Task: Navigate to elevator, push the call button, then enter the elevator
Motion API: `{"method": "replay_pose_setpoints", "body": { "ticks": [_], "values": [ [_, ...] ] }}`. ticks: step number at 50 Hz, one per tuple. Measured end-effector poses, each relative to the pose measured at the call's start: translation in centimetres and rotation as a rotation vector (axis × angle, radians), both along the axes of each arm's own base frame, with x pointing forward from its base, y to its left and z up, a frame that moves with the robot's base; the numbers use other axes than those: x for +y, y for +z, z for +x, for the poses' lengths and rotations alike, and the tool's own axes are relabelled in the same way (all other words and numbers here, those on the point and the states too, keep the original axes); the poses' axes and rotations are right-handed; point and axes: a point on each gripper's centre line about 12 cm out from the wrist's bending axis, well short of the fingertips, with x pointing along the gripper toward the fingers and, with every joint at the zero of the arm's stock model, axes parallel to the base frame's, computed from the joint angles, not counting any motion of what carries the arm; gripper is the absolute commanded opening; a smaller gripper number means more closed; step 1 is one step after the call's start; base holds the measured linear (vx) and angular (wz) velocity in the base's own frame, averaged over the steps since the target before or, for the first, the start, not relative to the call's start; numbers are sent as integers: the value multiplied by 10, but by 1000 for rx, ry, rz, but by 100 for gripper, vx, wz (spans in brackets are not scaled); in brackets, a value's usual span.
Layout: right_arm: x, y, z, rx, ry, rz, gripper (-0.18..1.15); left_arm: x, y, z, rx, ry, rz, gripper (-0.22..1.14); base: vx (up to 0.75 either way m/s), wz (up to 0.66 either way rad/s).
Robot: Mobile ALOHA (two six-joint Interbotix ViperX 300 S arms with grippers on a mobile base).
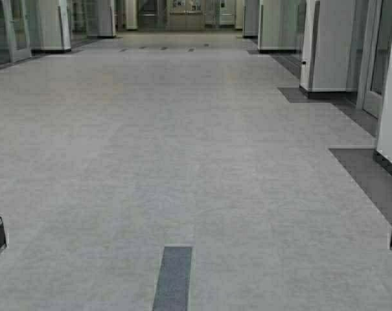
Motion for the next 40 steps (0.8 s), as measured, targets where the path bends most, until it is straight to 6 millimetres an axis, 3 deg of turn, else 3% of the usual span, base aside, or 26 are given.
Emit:
{"method": "replay_pose_setpoints", "body": {
  "ticks": [8, 40],
  "values": [
    [0, -7, 0, 18, 1, -2, 5, 0, -2, -3, 2, -1, -14, 3, 0, 0],
    [0, -15, 5, 49, 0, -8, 5, 0, -9, -3, 6, -1, -11, 3, 10, -2]
  ]
}}
